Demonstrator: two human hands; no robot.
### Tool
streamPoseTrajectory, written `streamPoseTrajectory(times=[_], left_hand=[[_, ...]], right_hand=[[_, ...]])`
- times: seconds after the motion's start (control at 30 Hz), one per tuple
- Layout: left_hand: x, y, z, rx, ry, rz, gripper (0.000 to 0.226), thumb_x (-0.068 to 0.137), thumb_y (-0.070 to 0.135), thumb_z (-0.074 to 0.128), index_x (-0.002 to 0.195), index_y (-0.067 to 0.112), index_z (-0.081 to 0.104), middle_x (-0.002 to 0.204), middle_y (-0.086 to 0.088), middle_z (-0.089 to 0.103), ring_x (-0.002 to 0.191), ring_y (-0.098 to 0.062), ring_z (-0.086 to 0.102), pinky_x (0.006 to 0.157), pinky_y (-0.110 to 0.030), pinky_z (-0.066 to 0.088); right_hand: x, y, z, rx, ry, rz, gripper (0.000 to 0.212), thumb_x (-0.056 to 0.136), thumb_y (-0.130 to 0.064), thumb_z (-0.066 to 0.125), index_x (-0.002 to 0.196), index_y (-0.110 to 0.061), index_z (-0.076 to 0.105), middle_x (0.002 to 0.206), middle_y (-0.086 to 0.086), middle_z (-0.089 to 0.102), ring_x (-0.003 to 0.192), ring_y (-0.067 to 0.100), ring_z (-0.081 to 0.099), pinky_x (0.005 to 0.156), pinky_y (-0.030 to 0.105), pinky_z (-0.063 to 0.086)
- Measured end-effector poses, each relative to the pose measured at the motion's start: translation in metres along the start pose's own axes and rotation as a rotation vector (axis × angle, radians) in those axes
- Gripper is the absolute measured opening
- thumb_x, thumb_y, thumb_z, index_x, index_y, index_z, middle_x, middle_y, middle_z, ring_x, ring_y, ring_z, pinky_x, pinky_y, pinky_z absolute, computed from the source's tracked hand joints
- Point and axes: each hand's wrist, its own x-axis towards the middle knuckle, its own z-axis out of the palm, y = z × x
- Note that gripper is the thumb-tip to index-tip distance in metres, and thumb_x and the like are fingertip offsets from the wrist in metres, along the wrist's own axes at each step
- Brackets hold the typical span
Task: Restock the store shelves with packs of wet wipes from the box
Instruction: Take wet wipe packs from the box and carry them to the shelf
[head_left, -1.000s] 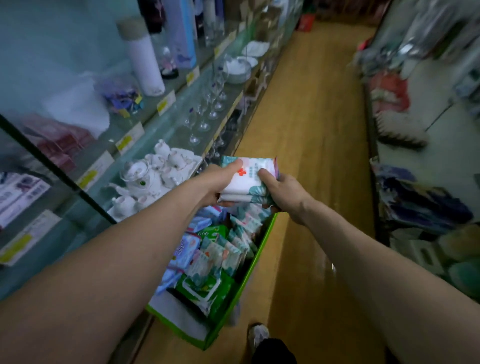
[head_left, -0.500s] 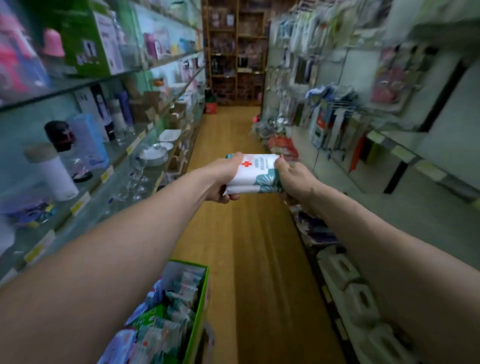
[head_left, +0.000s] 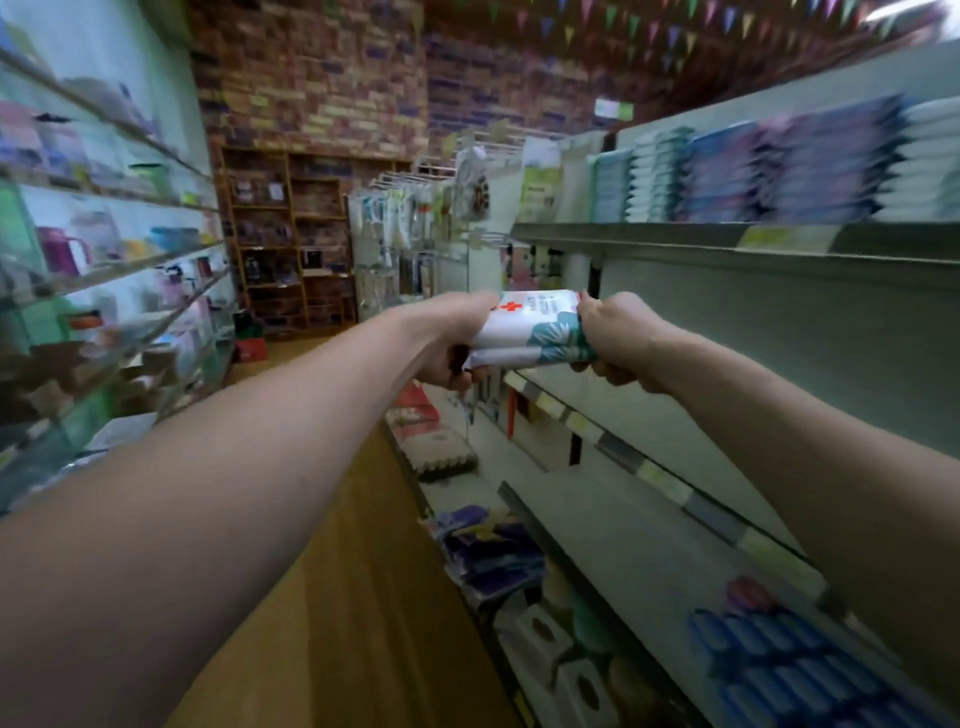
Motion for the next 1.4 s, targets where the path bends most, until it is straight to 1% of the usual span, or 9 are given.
streamPoseTrajectory(times=[0.1,0.23,0.43,0.57,0.7,0.77,0.97,1.2,1.4], left_hand=[[-0.001,0.041,0.037,0.019,-0.103,0.030,0.029,0.095,0.035,0.039,0.086,0.010,0.050,0.050,-0.003,0.051,0.038,-0.014,0.046,0.041,-0.015,0.037],[0.006,0.086,0.086,0.044,-0.123,0.128,0.021,0.094,0.027,0.044,0.091,0.008,0.051,0.075,-0.009,0.055,0.059,-0.019,0.053,0.061,-0.026,0.043],[0.013,0.145,0.143,0.062,-0.217,0.209,0.033,0.094,0.028,0.057,0.119,0.006,0.054,0.104,-0.012,0.061,0.070,-0.019,0.063,0.048,-0.026,0.055],[0.013,0.178,0.177,0.012,-0.270,0.266,0.033,0.092,0.026,0.063,0.117,0.006,0.055,0.100,-0.013,0.062,0.074,-0.018,0.064,0.045,-0.028,0.055],[0.020,0.207,0.207,0.010,-0.319,0.320,0.028,0.091,0.029,0.065,0.107,0.008,0.056,0.101,-0.012,0.066,0.080,-0.019,0.067,0.054,-0.029,0.055],[0.026,0.219,0.221,0.011,-0.346,0.341,0.026,0.092,0.029,0.063,0.106,0.008,0.056,0.097,-0.011,0.066,0.077,-0.018,0.066,0.057,-0.028,0.054],[0.051,0.252,0.259,0.077,-0.443,0.443,0.019,0.095,0.028,0.059,0.099,0.009,0.058,0.084,-0.008,0.063,0.068,-0.014,0.061,0.059,-0.026,0.052],[0.082,0.295,0.302,0.181,-0.516,0.613,0.026,0.096,0.033,0.056,0.092,0.008,0.056,0.079,-0.006,0.060,0.063,-0.013,0.058,0.062,-0.023,0.053],[0.104,0.318,0.330,0.185,-0.713,0.659,0.033,0.094,0.031,0.058,0.116,0.007,0.054,0.099,-0.011,0.064,0.082,-0.020,0.065,0.073,-0.028,0.056]], right_hand=[[0.009,0.012,-0.055,-0.040,0.059,0.026,0.048,0.102,-0.041,0.028,0.114,-0.003,0.054,0.068,0.009,0.063,0.041,0.013,0.039,0.036,0.018,0.027],[0.015,0.025,-0.119,-0.078,0.170,0.050,0.043,0.100,-0.036,0.030,0.113,-0.003,0.055,0.066,0.009,0.065,0.039,0.012,0.039,0.038,0.018,0.028],[0.001,0.038,-0.198,-0.164,0.307,0.040,0.037,0.102,-0.027,0.029,0.103,-0.002,0.056,0.063,0.007,0.061,0.040,0.013,0.039,0.038,0.018,0.029],[-0.004,0.043,-0.241,-0.219,0.366,0.118,0.040,0.102,-0.027,0.029,0.080,-0.006,0.055,0.041,0.003,0.051,0.025,0.011,0.034,0.032,0.009,0.024],[-0.002,0.048,-0.275,-0.230,0.413,0.140,0.033,0.100,-0.021,0.030,0.098,-0.003,0.058,0.062,0.008,0.057,0.042,0.013,0.040,0.037,0.019,0.030],[0.001,0.050,-0.289,-0.235,0.424,0.151,0.031,0.101,-0.018,0.029,0.103,-0.003,0.056,0.066,0.009,0.060,0.044,0.012,0.040,0.036,0.018,0.030],[0.007,0.058,-0.317,-0.304,0.477,0.201,0.029,0.102,-0.013,0.032,0.084,-0.005,0.053,0.064,0.007,0.058,0.043,0.009,0.038,0.035,0.018,0.030],[0.024,0.064,-0.352,-0.325,0.595,0.330,0.030,0.103,-0.019,0.035,0.089,-0.004,0.057,0.069,0.007,0.057,0.048,0.009,0.038,0.044,0.020,0.032],[0.039,0.074,-0.374,-0.330,0.678,0.449,0.030,0.103,-0.018,0.034,0.093,-0.004,0.059,0.069,0.006,0.057,0.048,0.008,0.037,0.042,0.019,0.033]])
